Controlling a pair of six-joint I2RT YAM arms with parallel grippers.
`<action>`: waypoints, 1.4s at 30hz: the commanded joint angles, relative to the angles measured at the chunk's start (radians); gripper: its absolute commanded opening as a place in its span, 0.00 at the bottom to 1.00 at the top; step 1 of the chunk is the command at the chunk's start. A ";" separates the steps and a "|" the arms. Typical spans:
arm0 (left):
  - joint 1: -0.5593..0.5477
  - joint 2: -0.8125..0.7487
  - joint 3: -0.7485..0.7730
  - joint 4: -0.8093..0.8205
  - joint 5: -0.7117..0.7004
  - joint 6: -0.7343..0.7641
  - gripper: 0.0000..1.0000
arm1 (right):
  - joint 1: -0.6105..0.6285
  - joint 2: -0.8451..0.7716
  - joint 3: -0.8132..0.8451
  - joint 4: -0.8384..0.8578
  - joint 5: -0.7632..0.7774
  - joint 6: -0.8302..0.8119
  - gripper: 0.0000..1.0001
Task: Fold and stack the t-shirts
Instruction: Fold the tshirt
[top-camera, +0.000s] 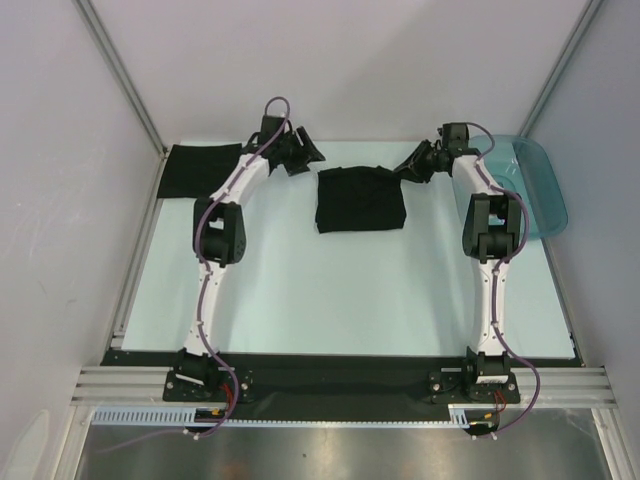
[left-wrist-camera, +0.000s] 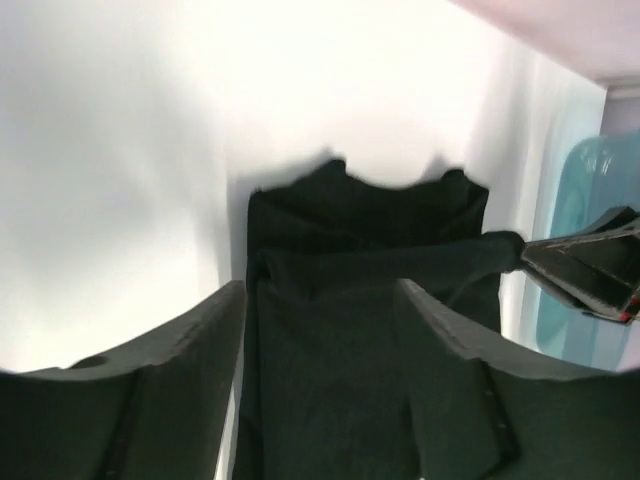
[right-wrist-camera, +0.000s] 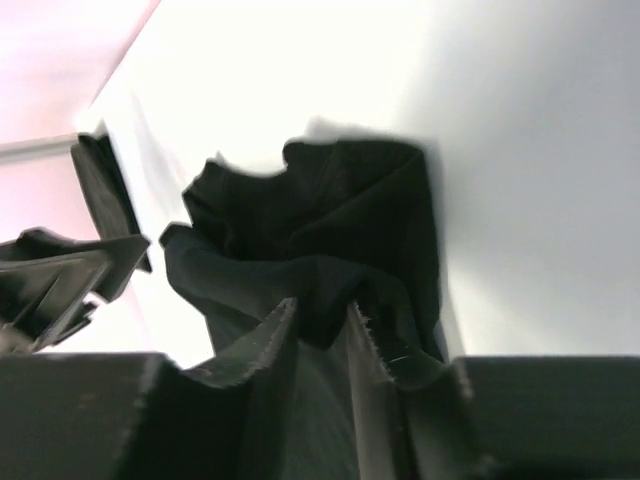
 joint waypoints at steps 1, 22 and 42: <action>0.011 -0.115 0.046 0.060 -0.108 0.050 0.69 | -0.009 0.003 0.092 0.086 0.054 0.000 0.34; -0.121 -0.211 -0.270 0.239 0.174 0.041 0.25 | 0.146 -0.284 -0.262 0.154 0.082 -0.180 0.42; -0.087 0.144 -0.076 0.598 0.076 -0.292 0.00 | 0.113 0.096 -0.262 0.905 0.017 0.229 0.00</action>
